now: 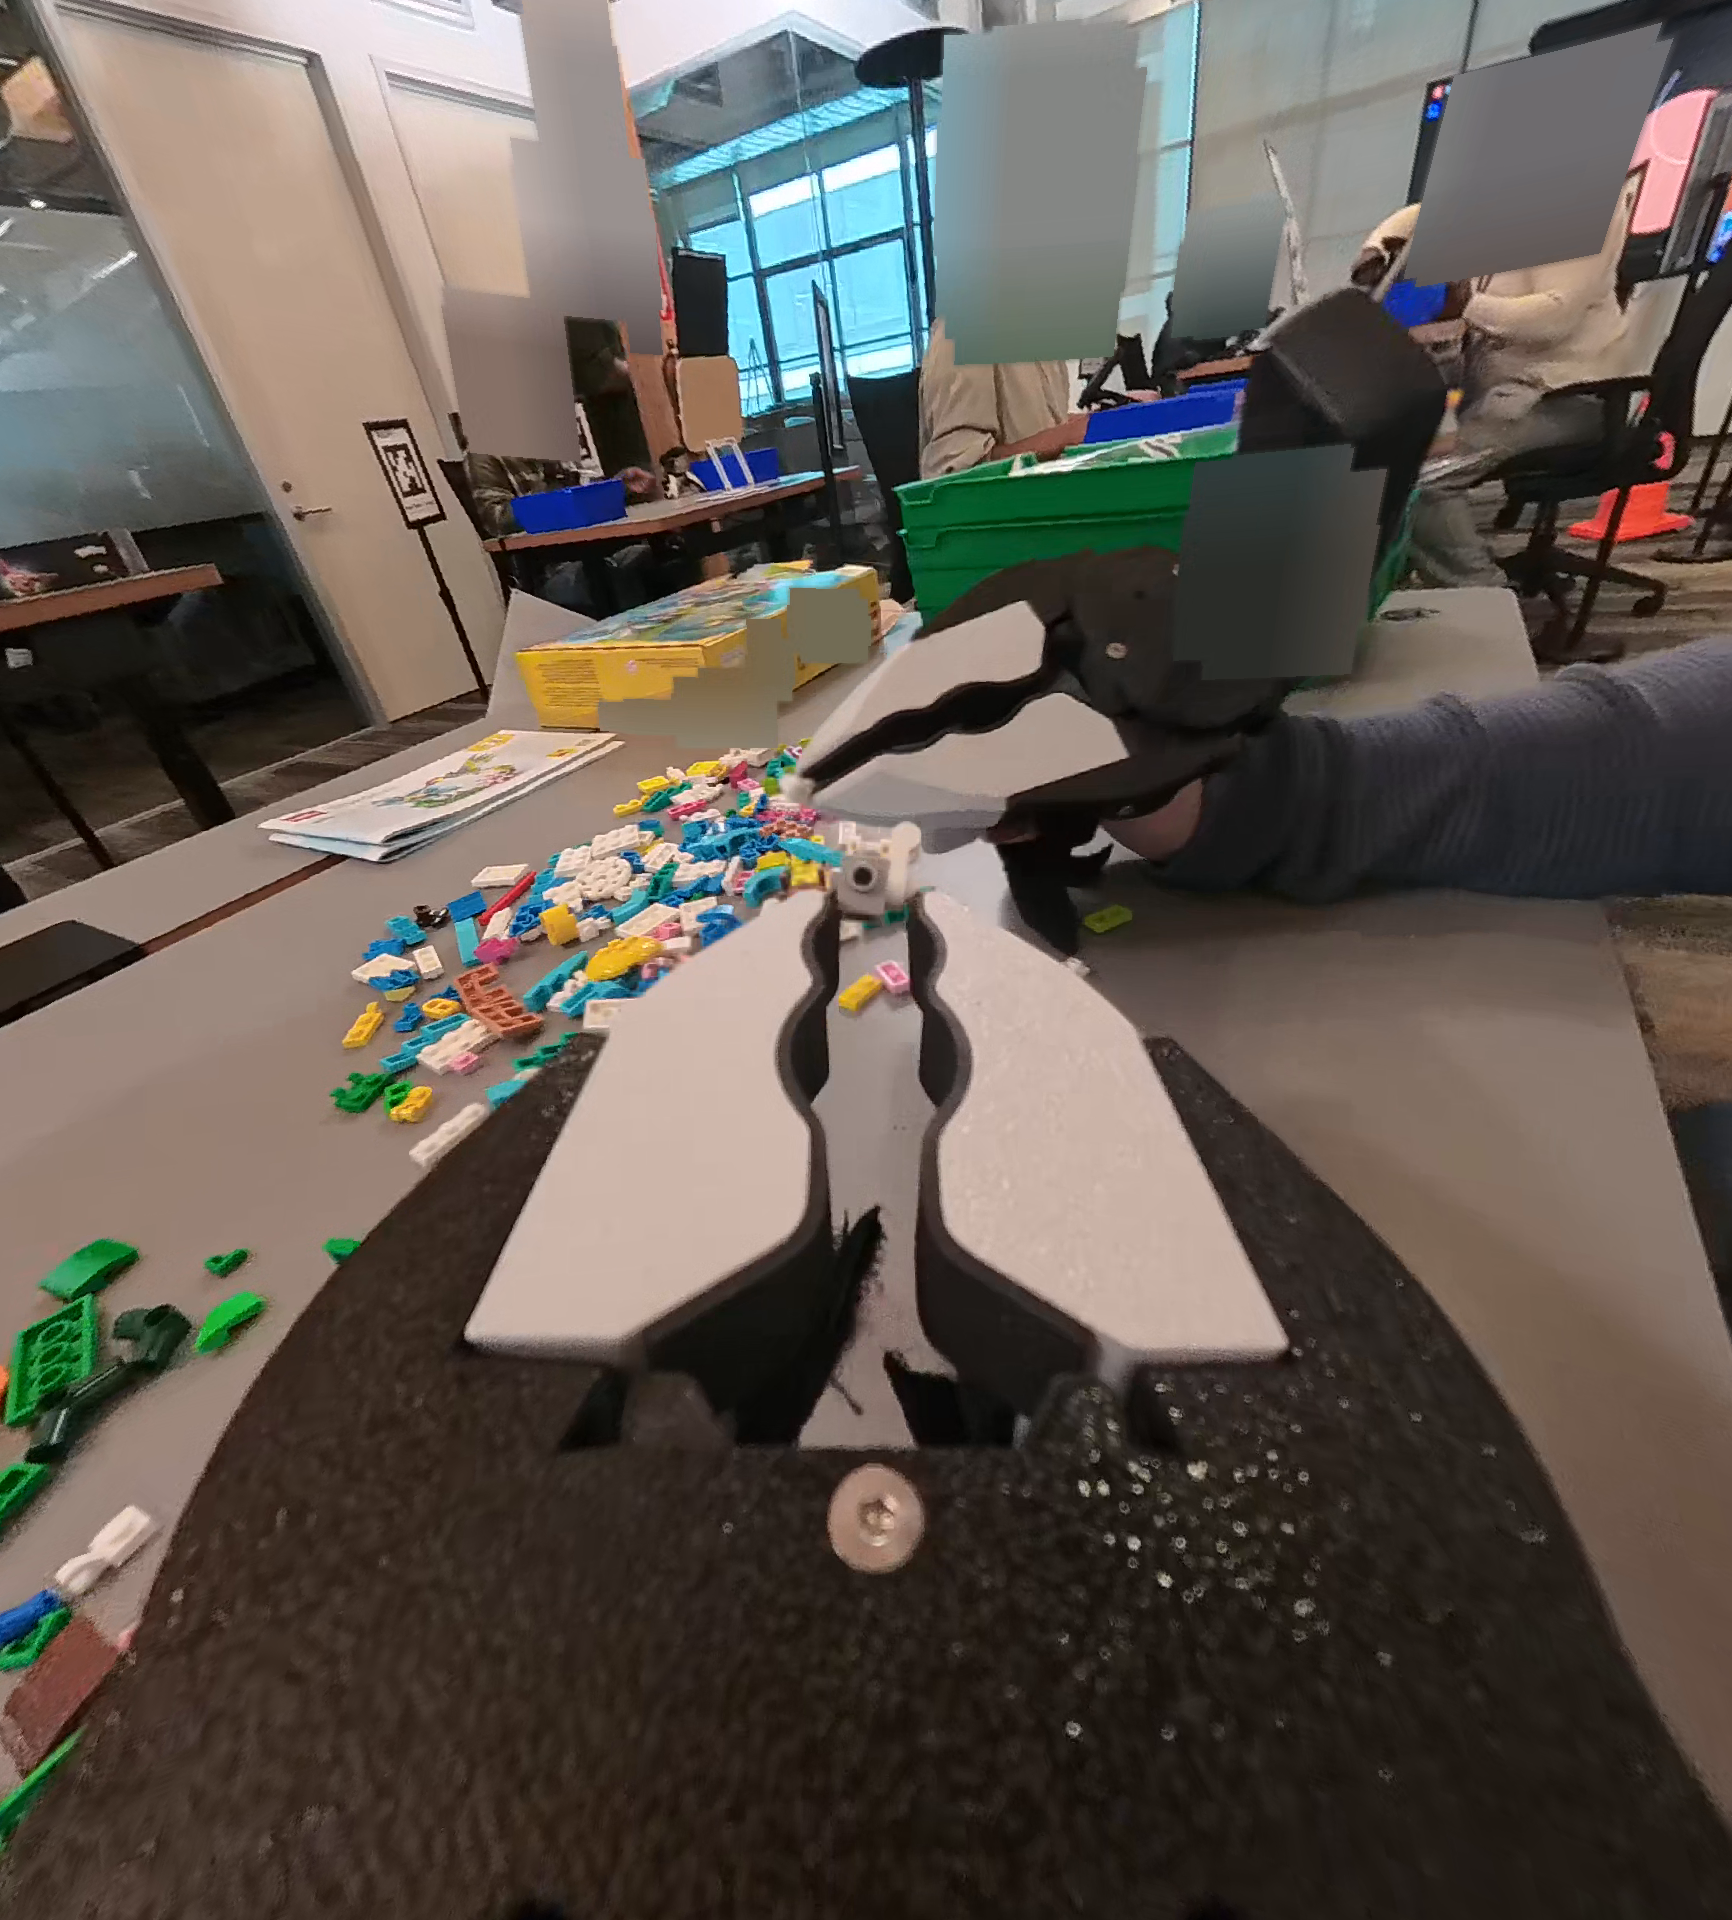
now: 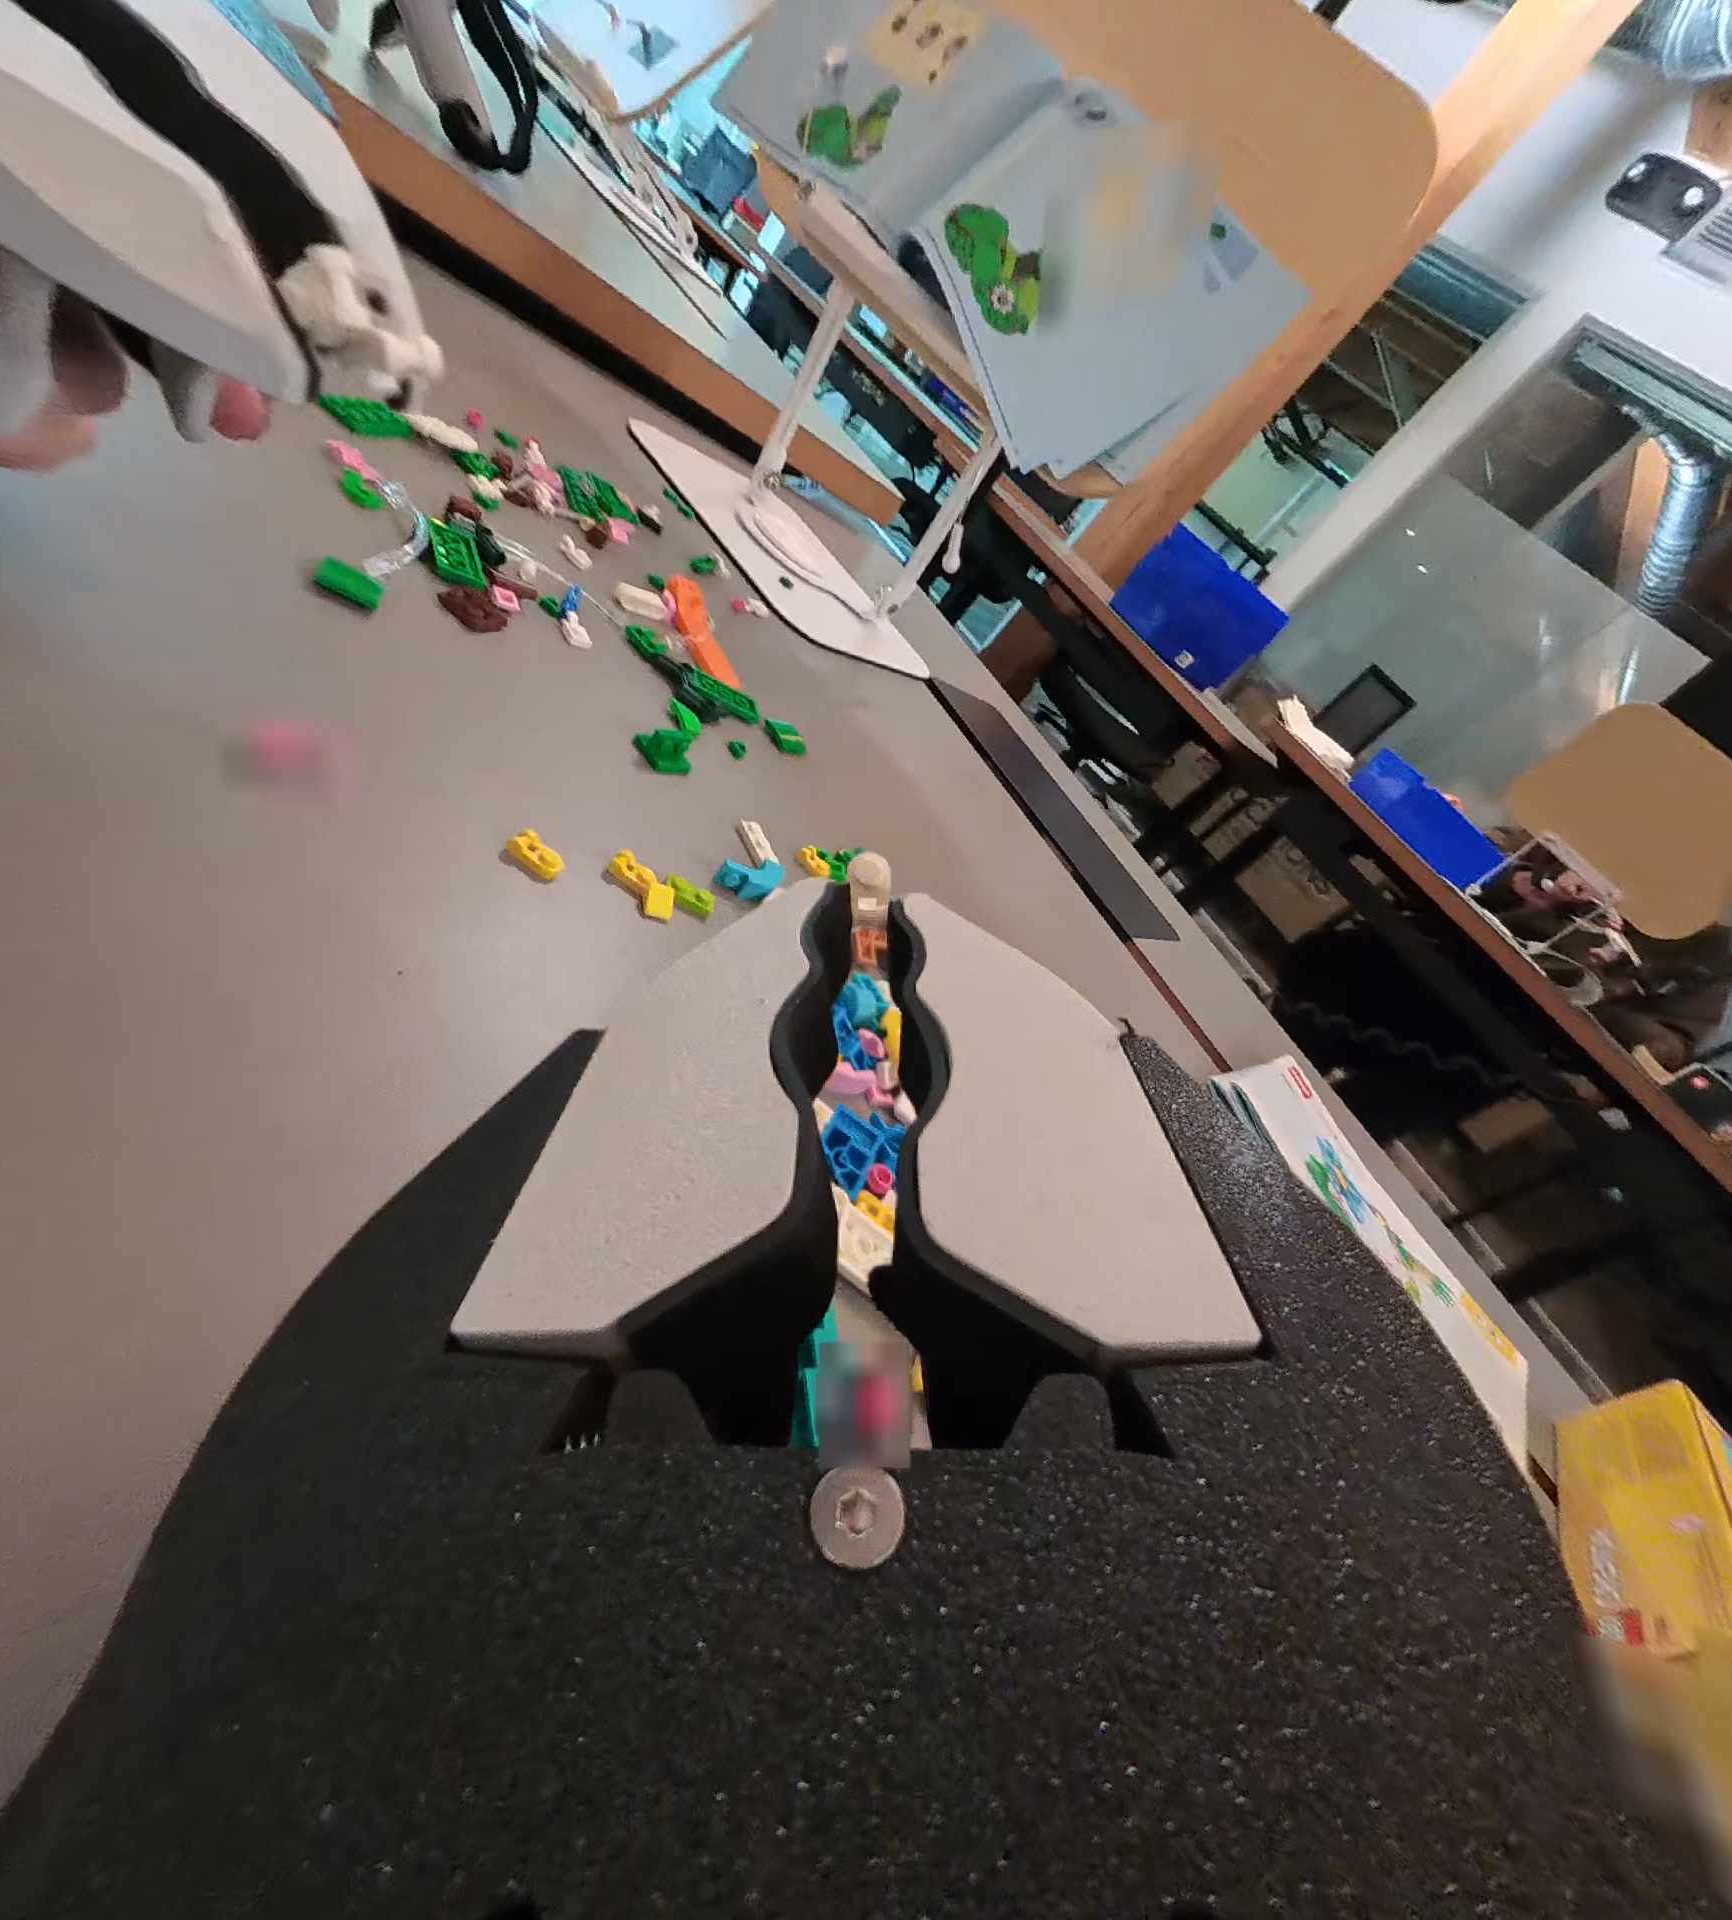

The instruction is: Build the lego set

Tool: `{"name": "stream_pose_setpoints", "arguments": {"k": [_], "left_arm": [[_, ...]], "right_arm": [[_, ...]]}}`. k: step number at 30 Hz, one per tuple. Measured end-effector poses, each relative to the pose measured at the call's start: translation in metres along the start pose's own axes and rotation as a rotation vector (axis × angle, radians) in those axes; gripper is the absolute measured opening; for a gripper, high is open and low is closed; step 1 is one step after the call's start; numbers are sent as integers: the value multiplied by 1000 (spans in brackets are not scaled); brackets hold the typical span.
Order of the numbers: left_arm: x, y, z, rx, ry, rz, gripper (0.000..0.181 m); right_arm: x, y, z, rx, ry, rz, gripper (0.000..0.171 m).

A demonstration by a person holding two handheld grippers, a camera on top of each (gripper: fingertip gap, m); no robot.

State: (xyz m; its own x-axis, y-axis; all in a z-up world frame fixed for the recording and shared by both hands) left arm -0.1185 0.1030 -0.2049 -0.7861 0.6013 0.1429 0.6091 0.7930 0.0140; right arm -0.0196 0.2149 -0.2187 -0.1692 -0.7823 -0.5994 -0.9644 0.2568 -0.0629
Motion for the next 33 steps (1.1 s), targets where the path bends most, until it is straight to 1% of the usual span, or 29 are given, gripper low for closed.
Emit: {"name": "stream_pose_setpoints", "arguments": {"k": [7, 12, 19, 24, 33], "left_arm": [[-13, 3, 2, 34, 19, 36, 12], [-13, 7, 5, 67, -3, 64, 12], [-3, 8, 4, 54, -51, 9, 12], [1, 8, 1, 17, -69, 4, 12], [16, -1, -5, -86, -213, 12, 12]], "right_arm": [[1, -1, 4, 42, -6, 19, 6], [1, -2, 3, 32, -13, 17, 6], [-4, -4, 0, -20, 43, 17, 6], [-11, -6, 1, -42, 105, 34, 6], [-9, -5, -2, -72, 113, 8, 6]]}}
Point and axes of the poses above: each gripper's, where its closed fingertips meet, y out along the fingers, z out of its underside, x = y × z across the jaws, the point moved 4 cm from there along -y, back along the fingers, and after that the axes turned 1 degree about -x, right-handed, at the moved point
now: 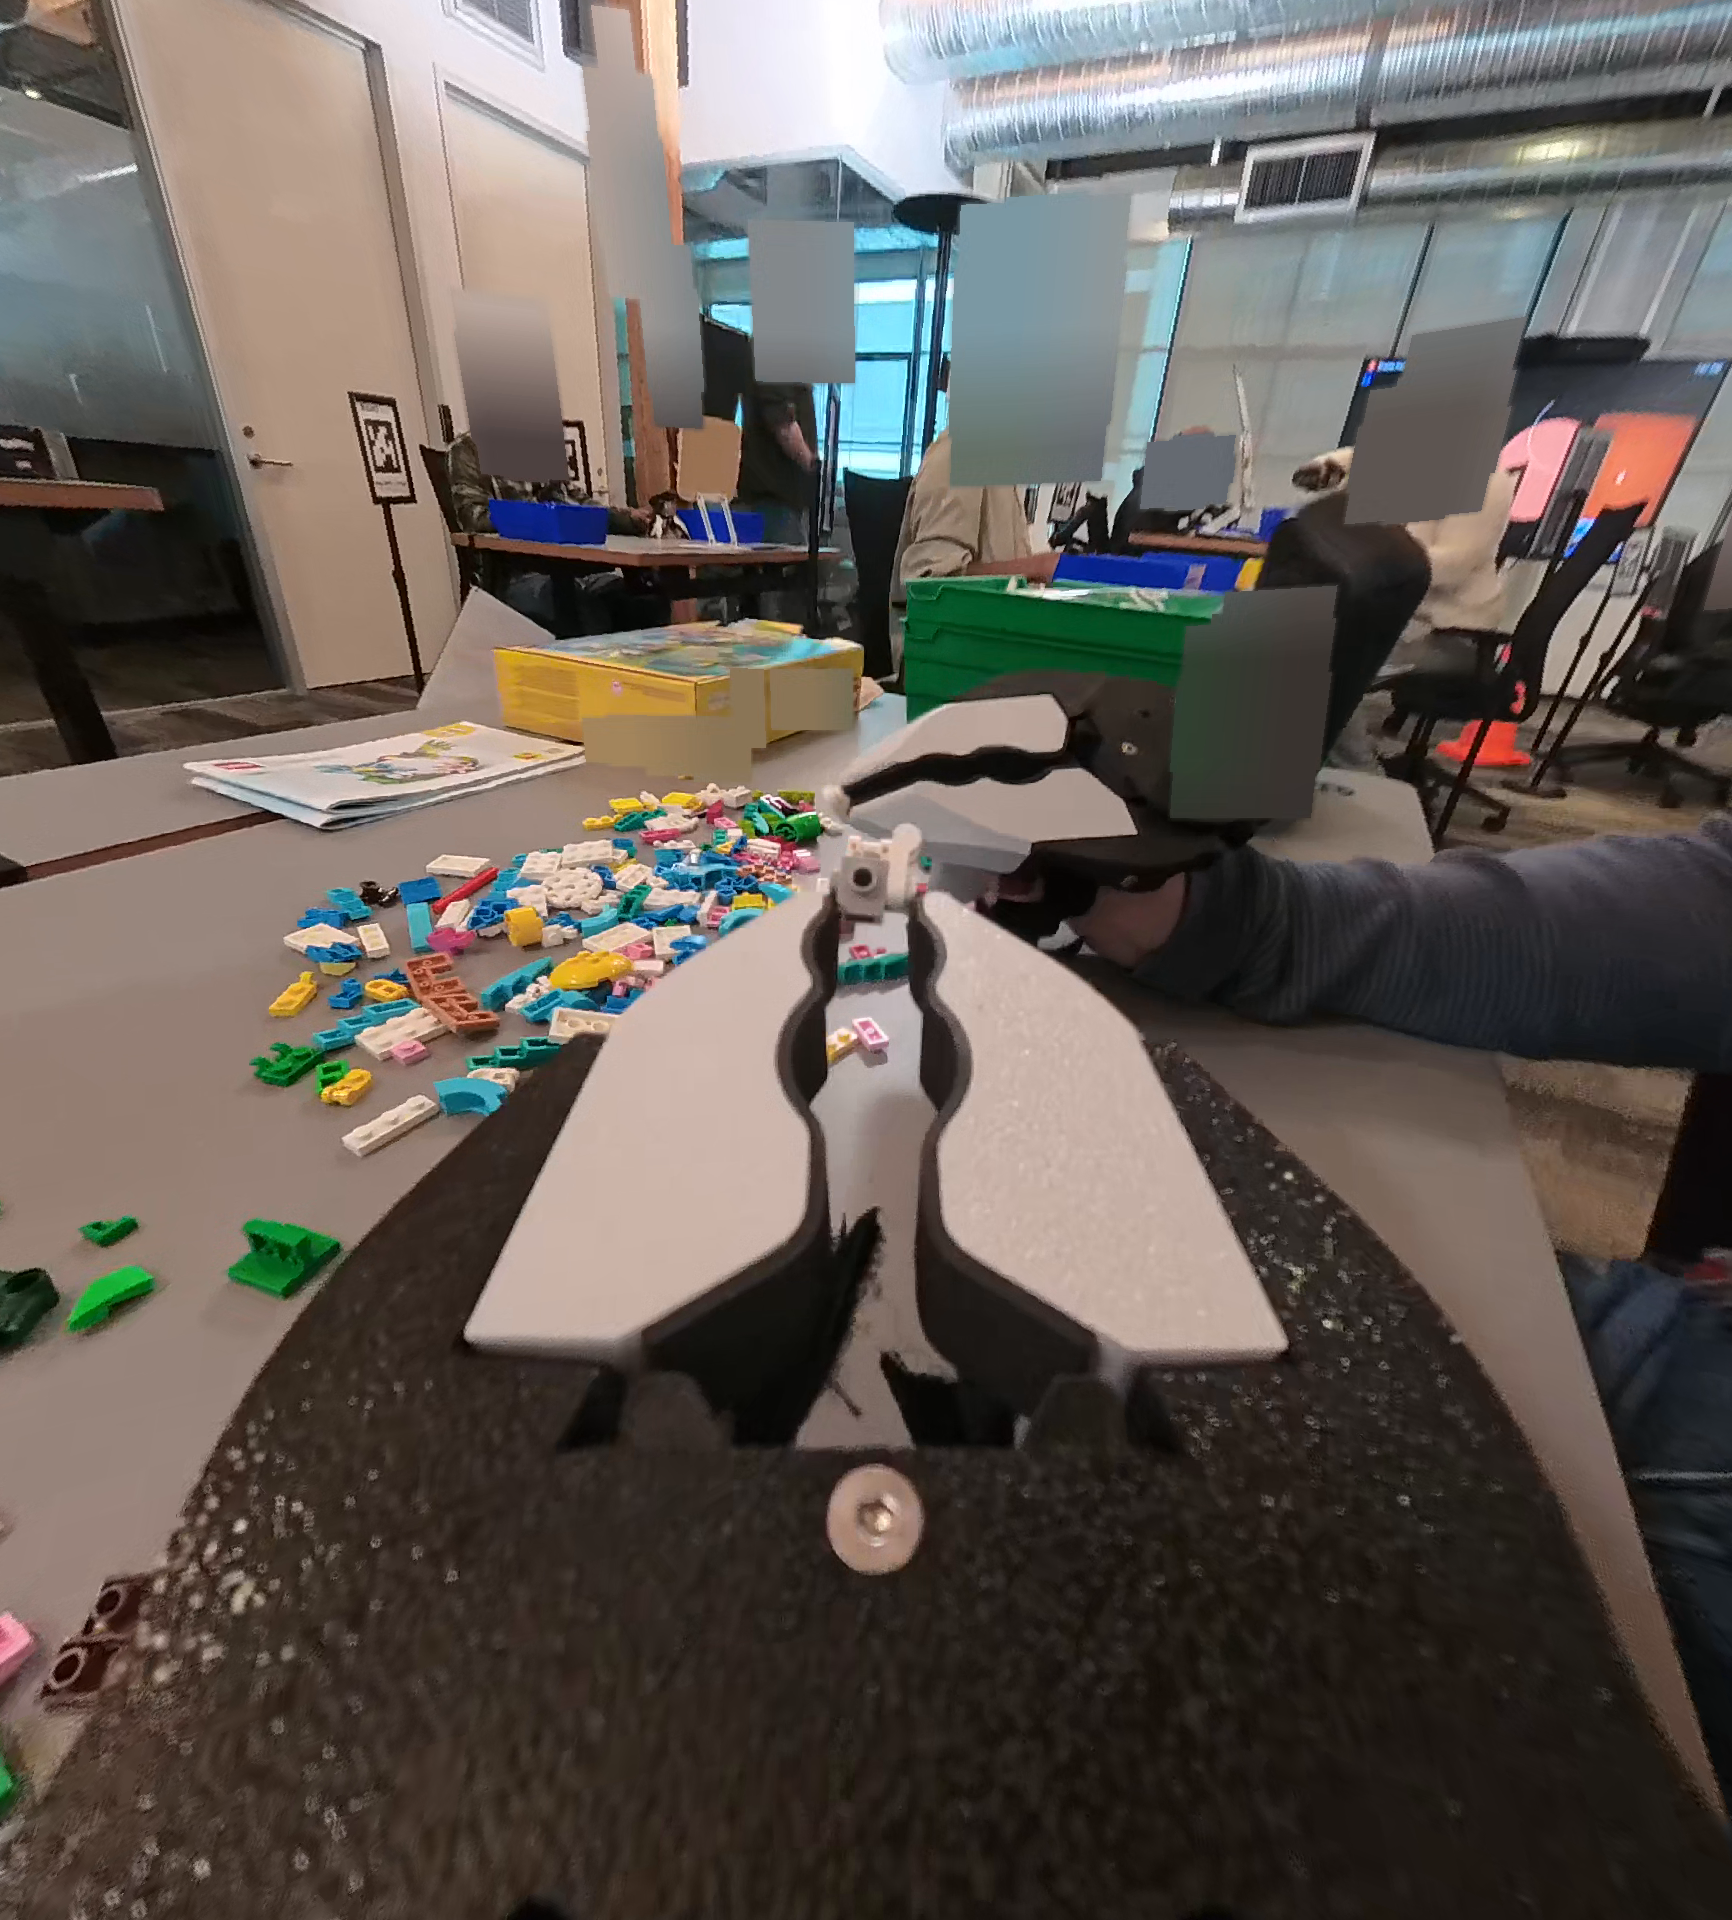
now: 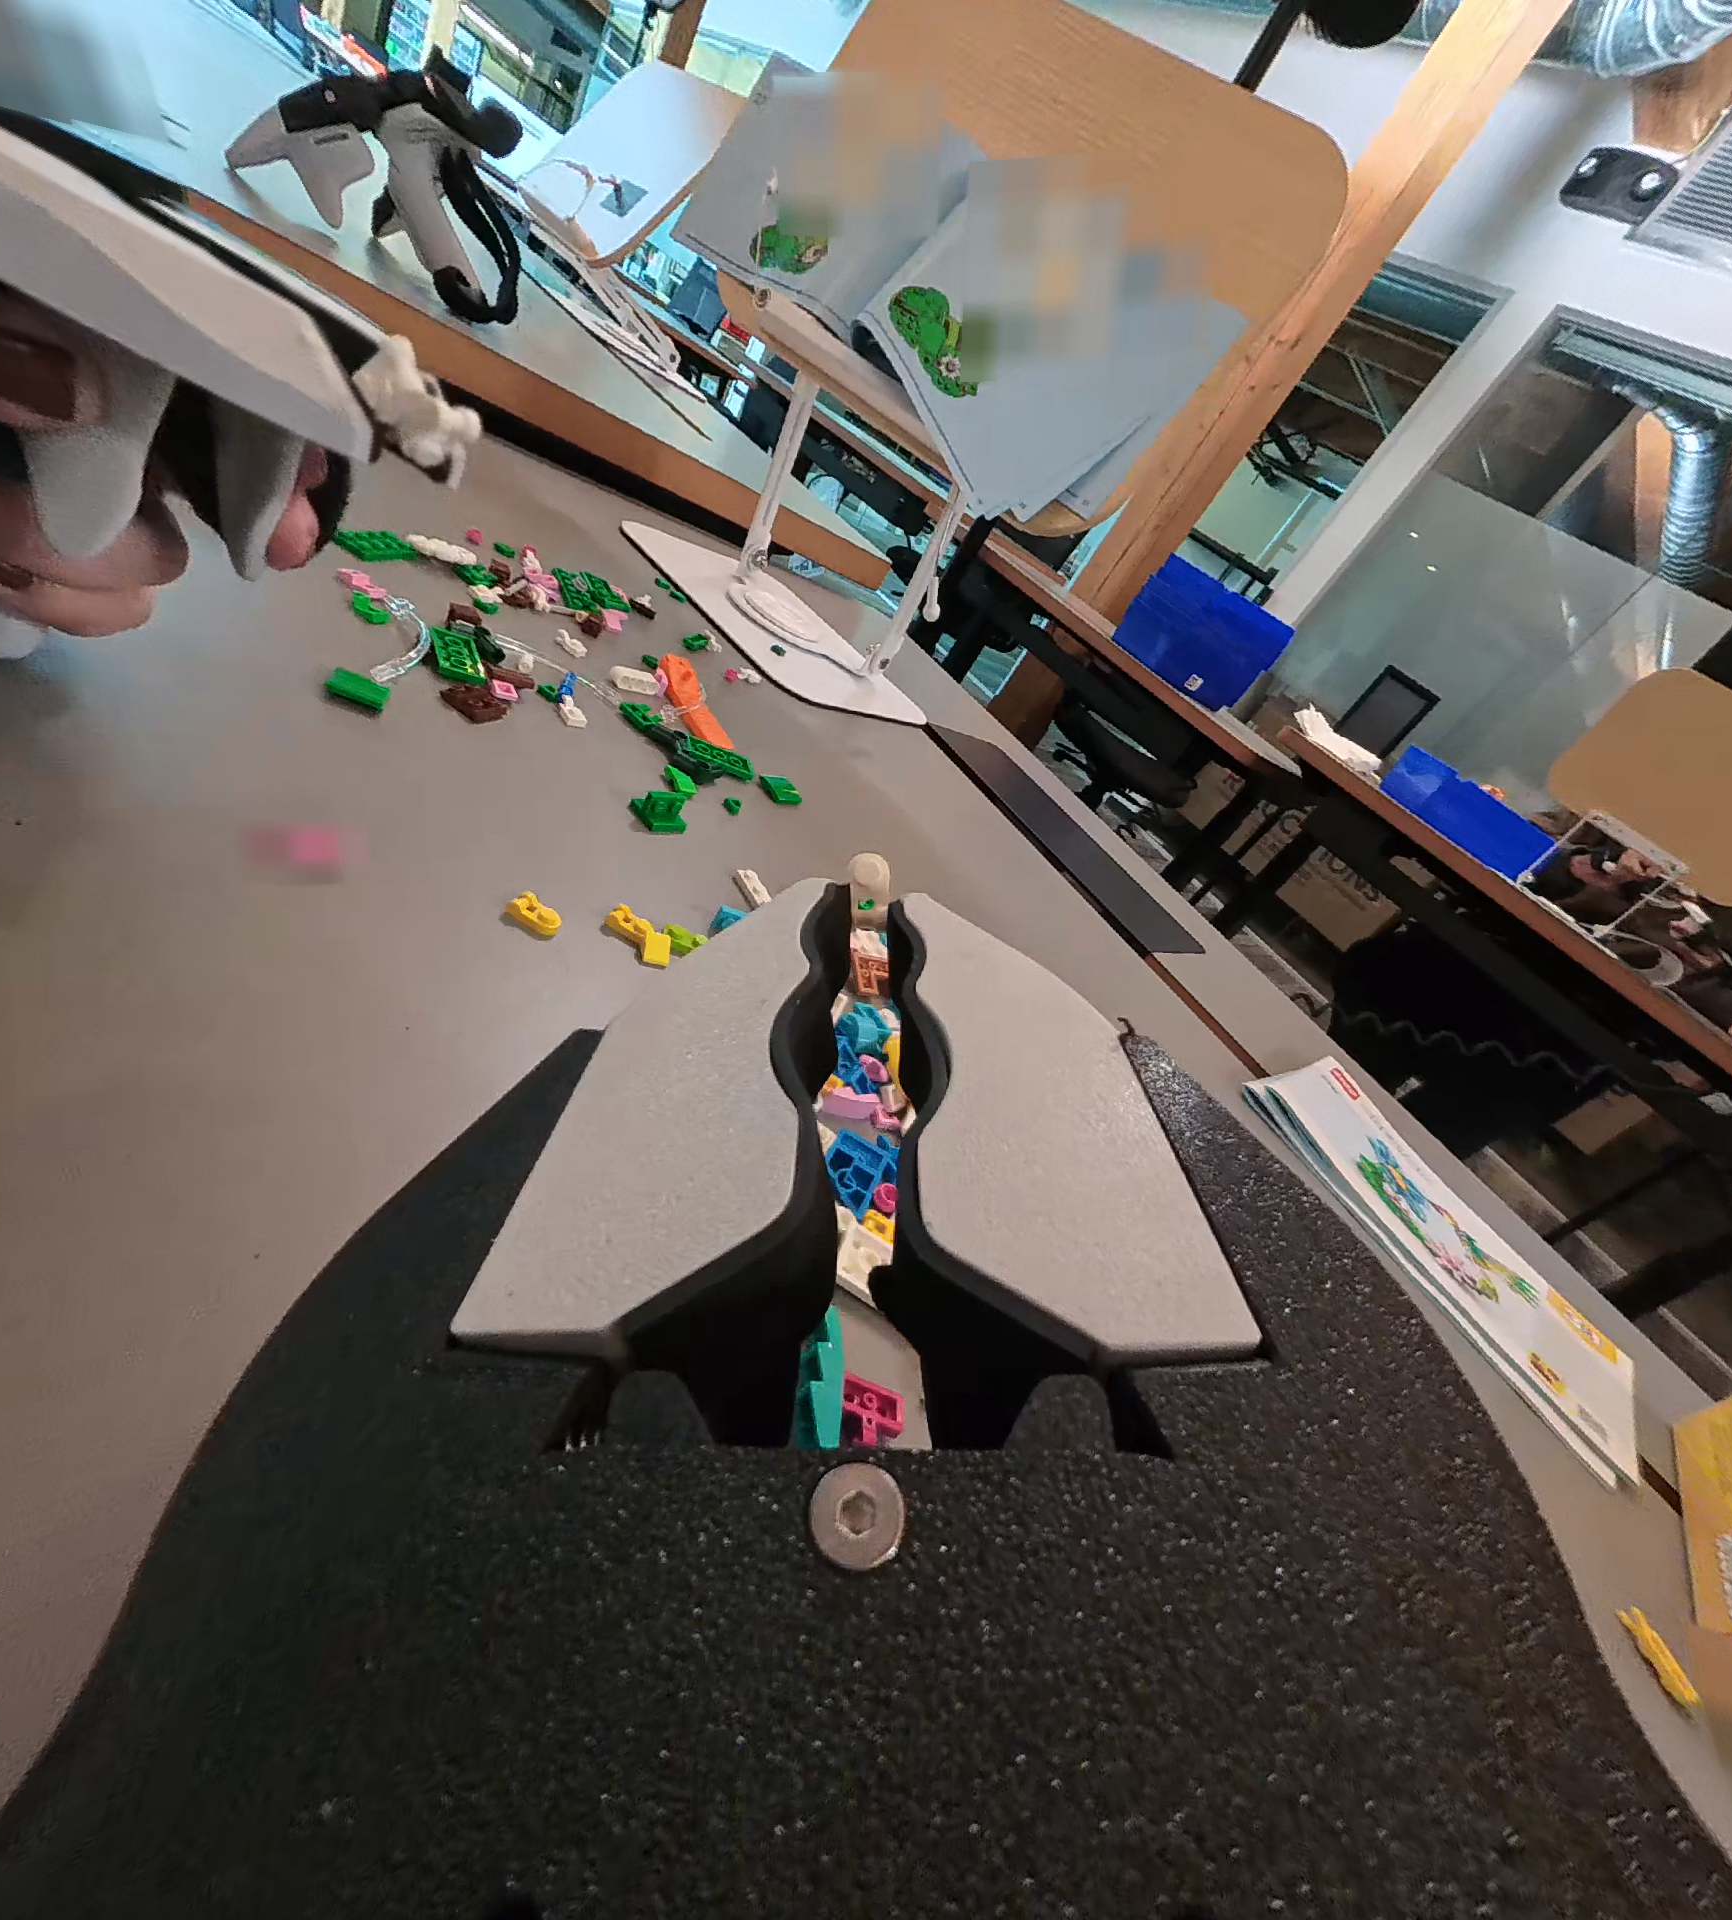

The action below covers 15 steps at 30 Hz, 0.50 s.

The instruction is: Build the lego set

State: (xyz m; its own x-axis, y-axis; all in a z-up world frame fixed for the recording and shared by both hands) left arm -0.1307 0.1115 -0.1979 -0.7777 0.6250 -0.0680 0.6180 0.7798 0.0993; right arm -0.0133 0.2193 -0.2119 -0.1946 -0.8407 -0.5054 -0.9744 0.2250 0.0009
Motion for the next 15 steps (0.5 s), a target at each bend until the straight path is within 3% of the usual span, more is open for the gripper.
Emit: {"name": "stream_pose_setpoints", "arguments": {"k": [15], "left_arm": [[-1, 1, 1, 11, 21, -1, 12]], "right_arm": [[3, 0, -3, -47, 36, -50, 6]]}}
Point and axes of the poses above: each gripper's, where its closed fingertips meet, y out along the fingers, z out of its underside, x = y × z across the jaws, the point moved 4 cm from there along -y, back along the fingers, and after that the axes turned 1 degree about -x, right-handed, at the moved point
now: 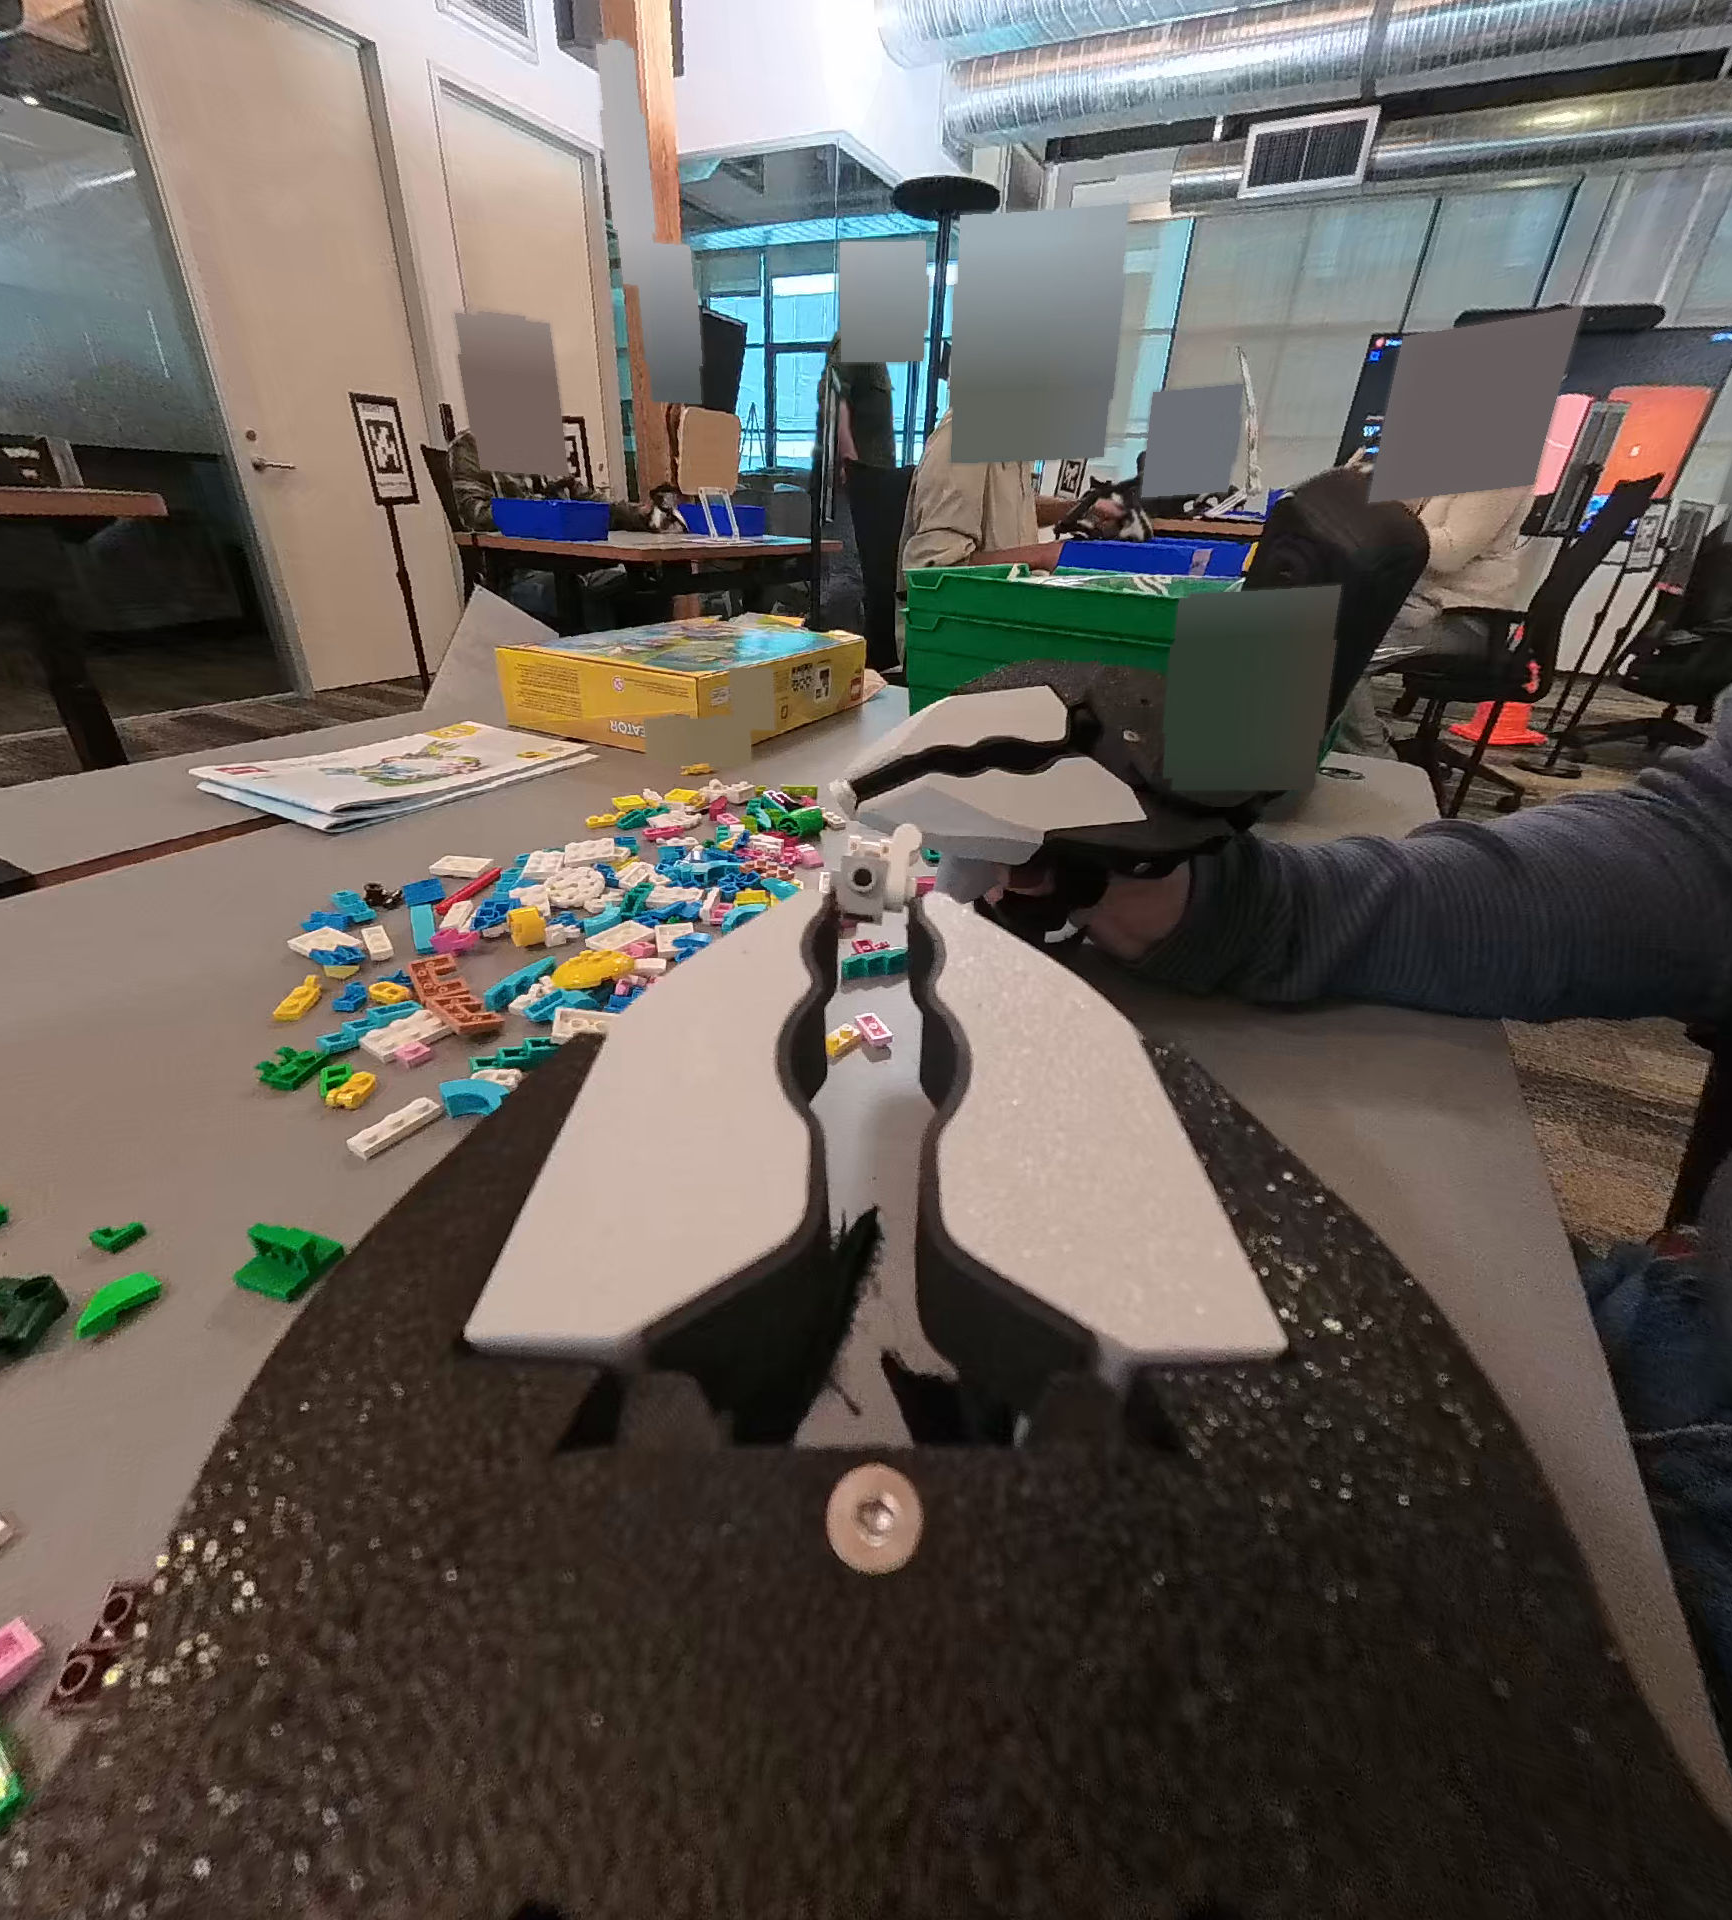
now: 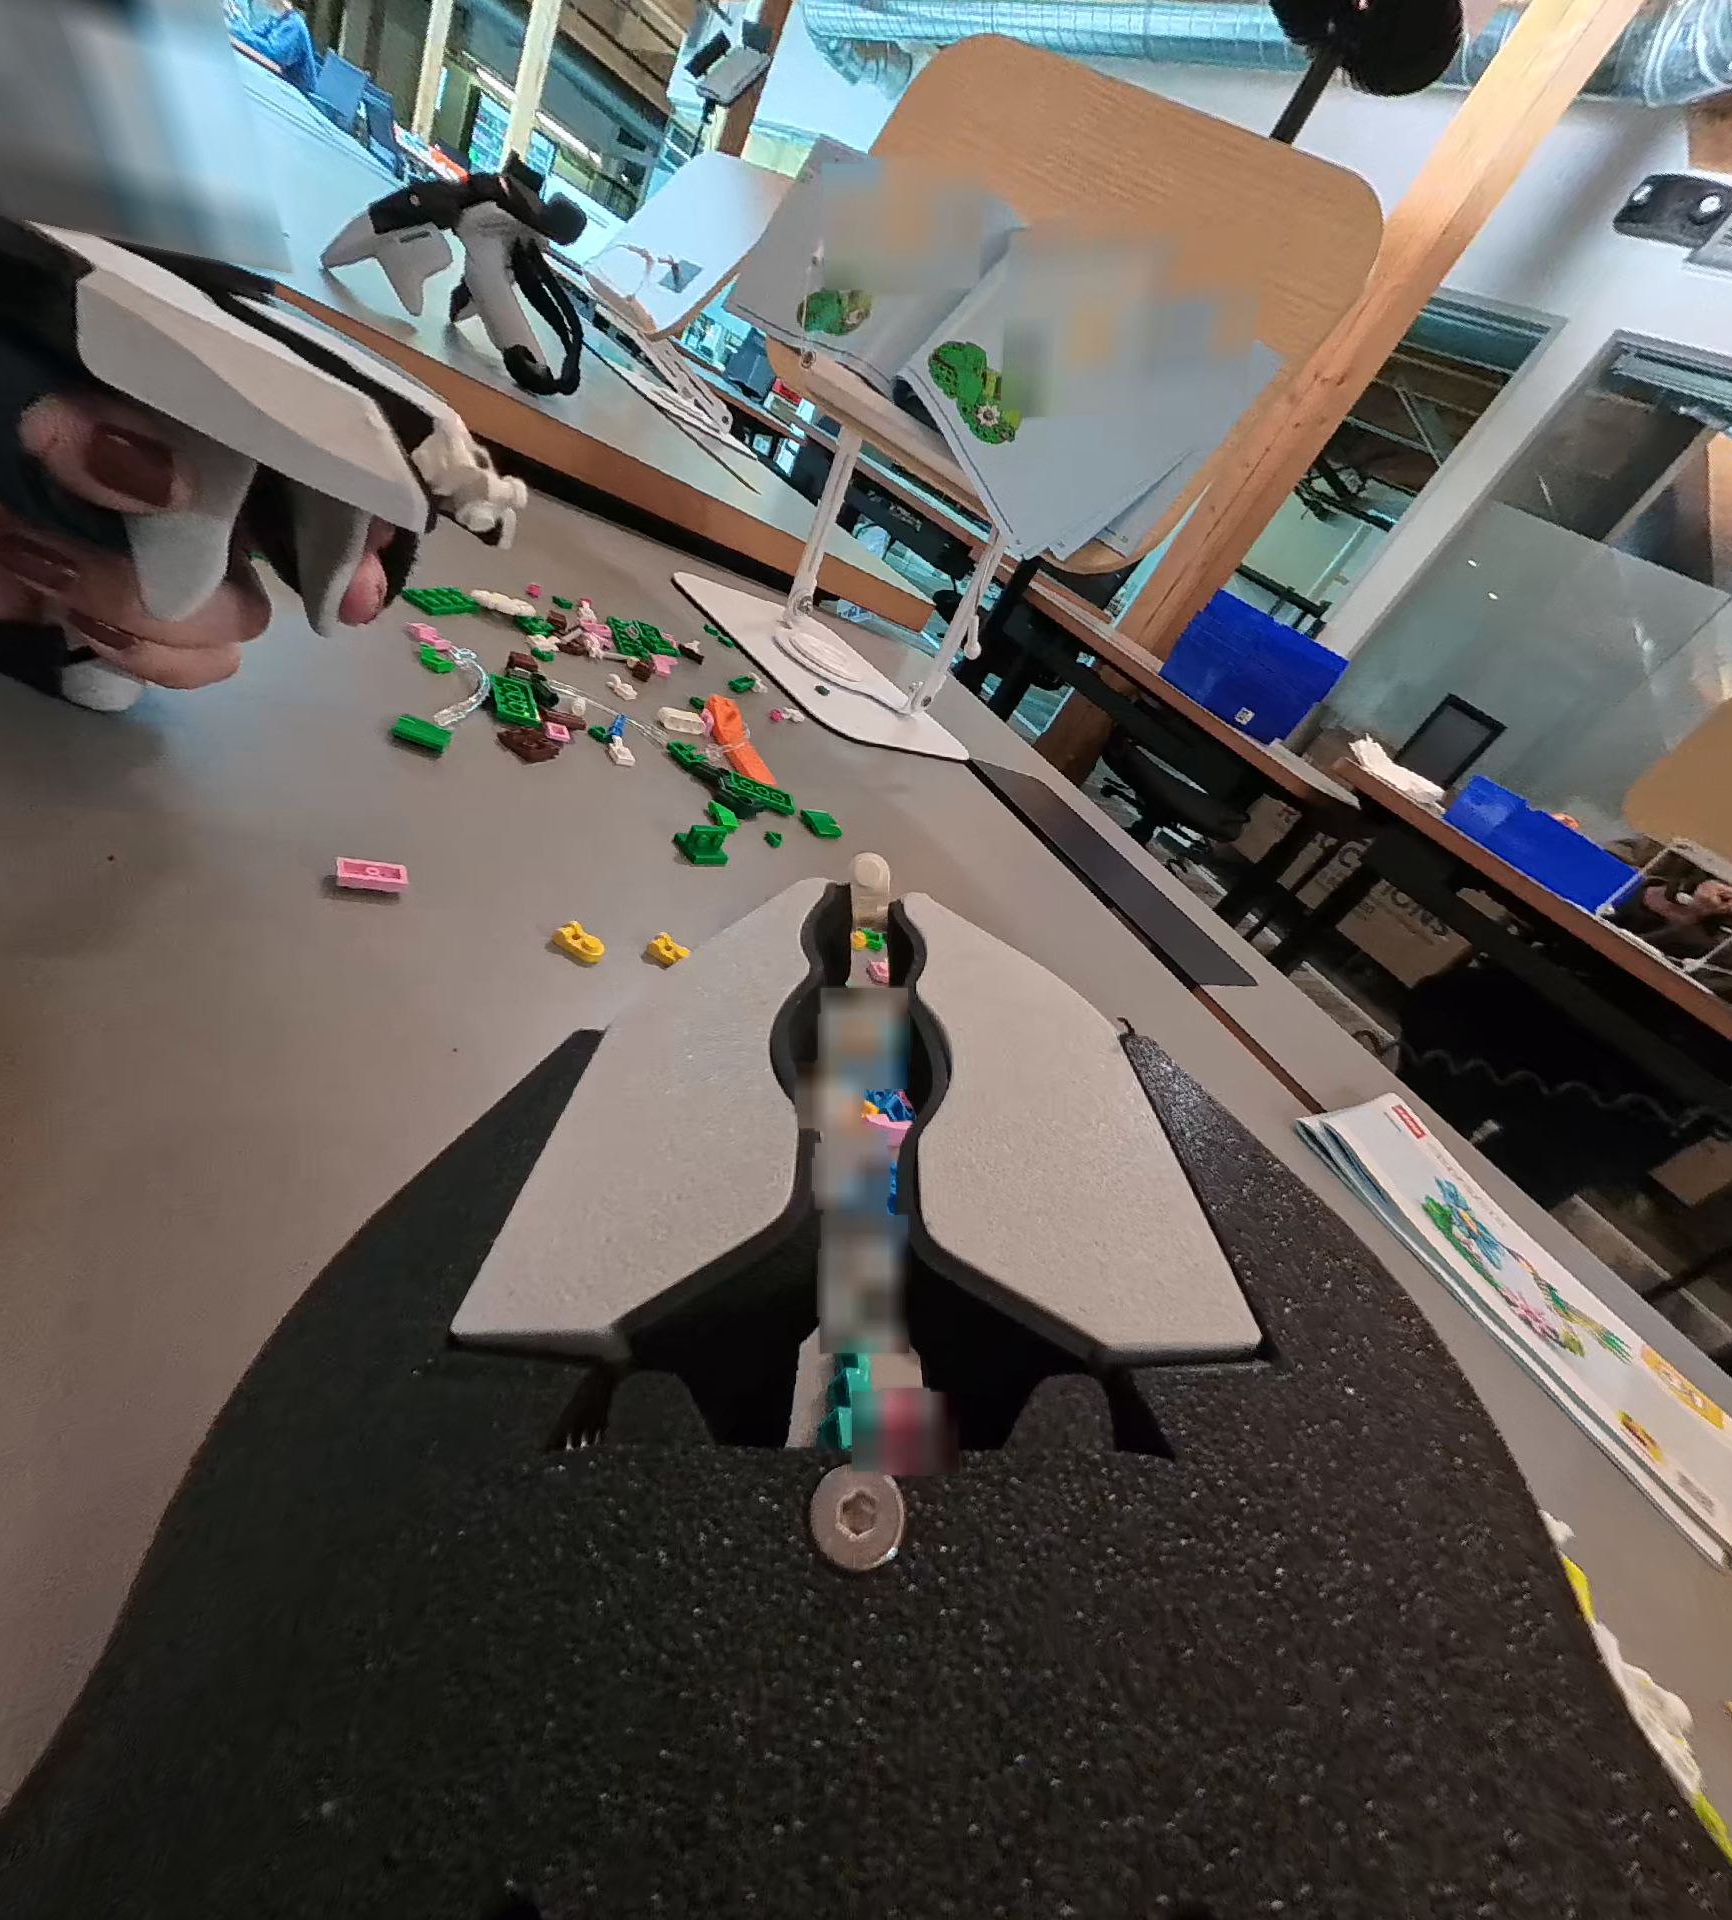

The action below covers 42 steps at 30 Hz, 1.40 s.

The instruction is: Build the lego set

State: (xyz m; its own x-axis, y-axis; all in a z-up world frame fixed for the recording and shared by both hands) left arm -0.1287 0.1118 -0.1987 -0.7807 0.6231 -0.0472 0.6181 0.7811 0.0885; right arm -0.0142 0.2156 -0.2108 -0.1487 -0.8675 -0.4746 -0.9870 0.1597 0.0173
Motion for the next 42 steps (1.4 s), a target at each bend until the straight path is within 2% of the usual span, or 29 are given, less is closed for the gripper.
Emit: {"name": "stream_pose_setpoints", "arguments": {"k": [19, 26, 35, 42], "left_arm": [[-3, 3, 2, 26, 32, 5, 12], [2, 6, 2, 23, 51, -97, 12], [-38, 84, 24, 185, 119, 77, 12], [-34, 126, 32, 221, 217, 81, 12]], "right_arm": [[2, 2, -1, -10, -3, -25, 6], [6, 2, -5, -45, 11, -71, 6], [-6, -30, -5, -79, -39, -70, 6], [-22, -59, 3, -81, -93, -59, 6]]}}
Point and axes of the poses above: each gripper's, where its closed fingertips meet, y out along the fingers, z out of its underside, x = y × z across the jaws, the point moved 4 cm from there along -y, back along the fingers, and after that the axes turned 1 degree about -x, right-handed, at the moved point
